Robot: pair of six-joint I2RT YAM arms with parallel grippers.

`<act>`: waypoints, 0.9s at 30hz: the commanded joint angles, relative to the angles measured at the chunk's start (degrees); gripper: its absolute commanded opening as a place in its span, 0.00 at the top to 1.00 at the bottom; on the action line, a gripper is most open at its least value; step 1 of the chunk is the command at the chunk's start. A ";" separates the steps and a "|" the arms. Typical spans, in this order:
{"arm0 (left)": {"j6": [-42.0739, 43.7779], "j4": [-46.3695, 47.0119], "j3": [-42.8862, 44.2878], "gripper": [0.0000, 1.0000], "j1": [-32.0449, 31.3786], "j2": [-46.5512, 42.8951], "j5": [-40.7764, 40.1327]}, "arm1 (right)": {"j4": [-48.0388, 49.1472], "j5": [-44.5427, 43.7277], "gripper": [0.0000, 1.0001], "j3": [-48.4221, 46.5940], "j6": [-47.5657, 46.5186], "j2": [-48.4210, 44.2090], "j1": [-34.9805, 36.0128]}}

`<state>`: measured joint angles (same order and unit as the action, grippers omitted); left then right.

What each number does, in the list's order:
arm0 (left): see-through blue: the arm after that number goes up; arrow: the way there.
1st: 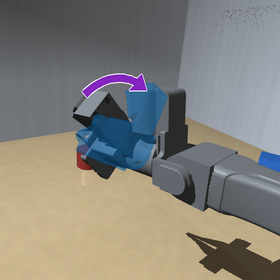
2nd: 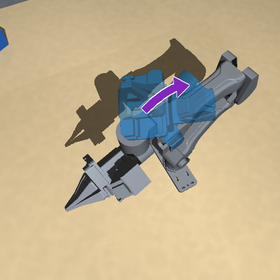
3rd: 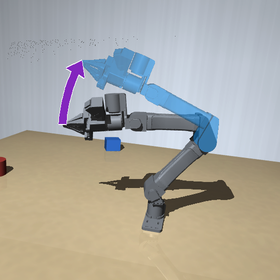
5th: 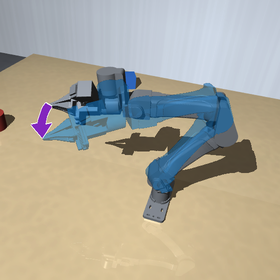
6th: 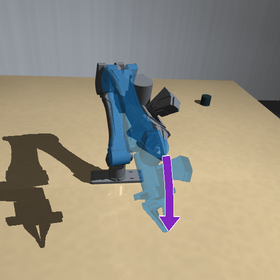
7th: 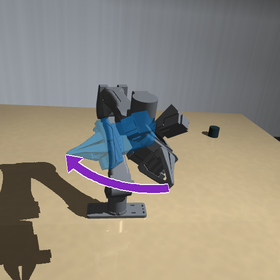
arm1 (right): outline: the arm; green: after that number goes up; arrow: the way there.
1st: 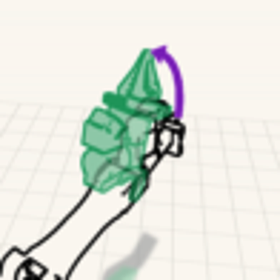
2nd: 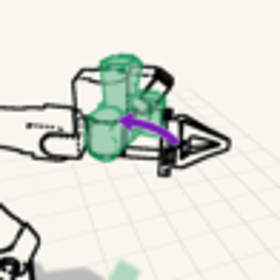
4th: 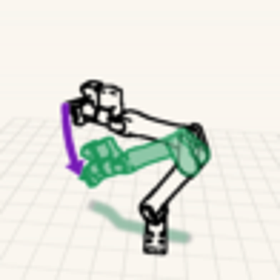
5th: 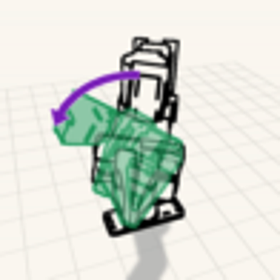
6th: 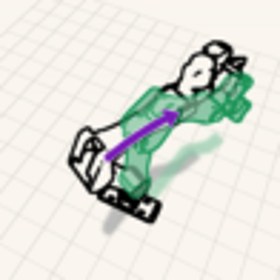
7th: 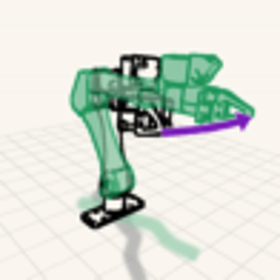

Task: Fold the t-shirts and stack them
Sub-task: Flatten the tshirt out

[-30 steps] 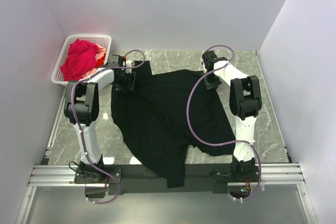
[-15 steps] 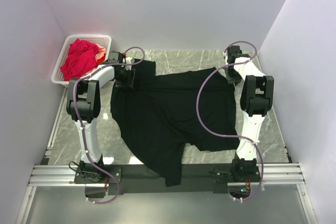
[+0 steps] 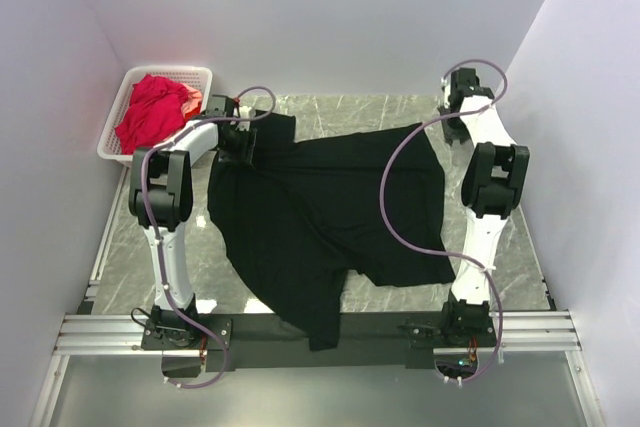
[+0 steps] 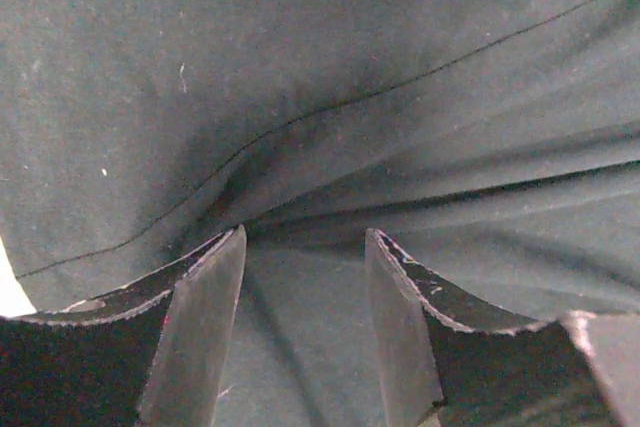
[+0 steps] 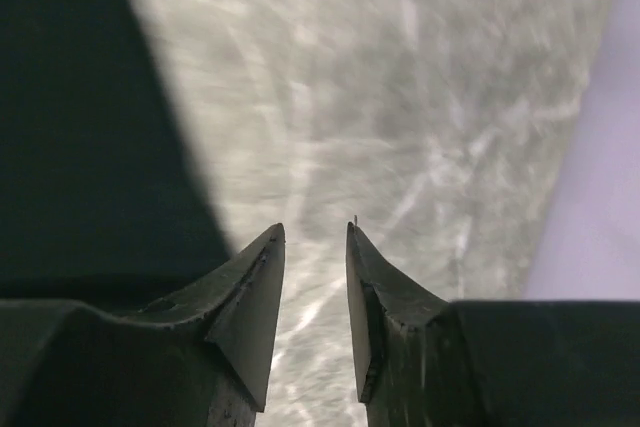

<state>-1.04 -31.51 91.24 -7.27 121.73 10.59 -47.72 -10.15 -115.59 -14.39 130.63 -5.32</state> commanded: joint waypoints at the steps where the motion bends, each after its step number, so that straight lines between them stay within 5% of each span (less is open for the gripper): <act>1: 3.58 -1.10 4.19 0.42 0.85 2.63 -2.24 | -5.96 7.76 0.63 -4.38 0.60 -2.92 2.86; 6: 6.04 -3.55 15.78 0.43 0.85 11.83 -2.77 | -6.42 17.17 0.63 6.06 -1.50 -9.16 5.06; 13: 6.93 -7.17 37.86 0.41 0.94 22.32 0.22 | -1.67 13.50 0.68 7.06 1.03 -5.22 8.05; 18: 7.19 1.17 26.31 0.31 1.46 10.32 3.81 | -1.49 12.53 0.68 2.04 1.39 -0.12 7.96; 27: 7.37 -3.38 2.85 0.29 1.55 -9.13 11.73 | 0.17 0.32 0.72 -5.25 -1.78 8.93 7.35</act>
<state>5.37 -33.87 100.18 -5.72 118.87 17.82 -49.63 -2.92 -117.62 -14.61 137.01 2.87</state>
